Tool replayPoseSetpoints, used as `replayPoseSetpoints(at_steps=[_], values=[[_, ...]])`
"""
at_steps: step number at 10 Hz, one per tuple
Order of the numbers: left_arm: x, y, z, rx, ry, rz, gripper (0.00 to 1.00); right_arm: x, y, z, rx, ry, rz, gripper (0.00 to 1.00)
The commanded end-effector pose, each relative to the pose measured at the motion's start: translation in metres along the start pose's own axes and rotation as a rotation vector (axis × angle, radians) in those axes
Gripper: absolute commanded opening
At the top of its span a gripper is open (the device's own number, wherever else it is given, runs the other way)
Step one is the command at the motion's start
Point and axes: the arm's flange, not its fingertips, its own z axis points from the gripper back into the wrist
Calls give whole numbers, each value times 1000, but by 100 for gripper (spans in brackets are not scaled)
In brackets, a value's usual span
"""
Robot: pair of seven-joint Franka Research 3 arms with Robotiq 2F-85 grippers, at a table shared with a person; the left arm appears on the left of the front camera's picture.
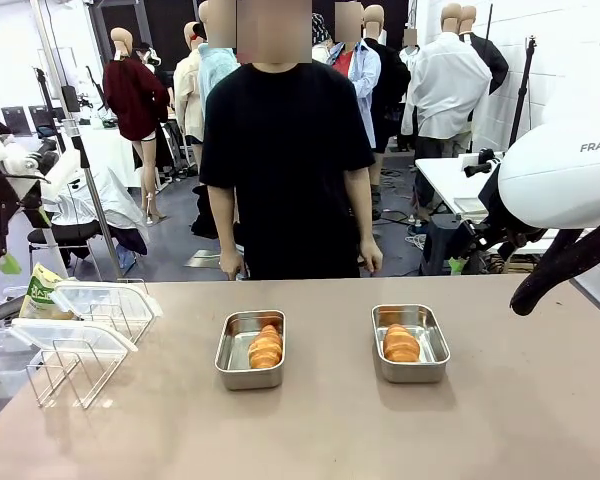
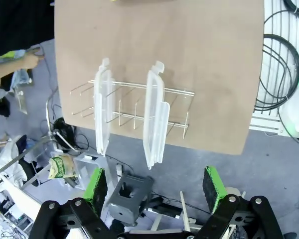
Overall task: Place the bread in airtight containers.
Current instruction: Pick up one Airtight Container lid and hand it to the human.
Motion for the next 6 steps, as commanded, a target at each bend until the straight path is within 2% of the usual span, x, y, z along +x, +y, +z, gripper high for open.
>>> replayPoseSetpoints(at_steps=[1, 6], values=[[-3, 0, -1, -26, 11, 36, 100, 0, 0, 1, -2, 2, 3, 100], [-3, 0, -1, -26, 11, 36, 100, 0, 0, 1, -2, 2, 3, 100]])
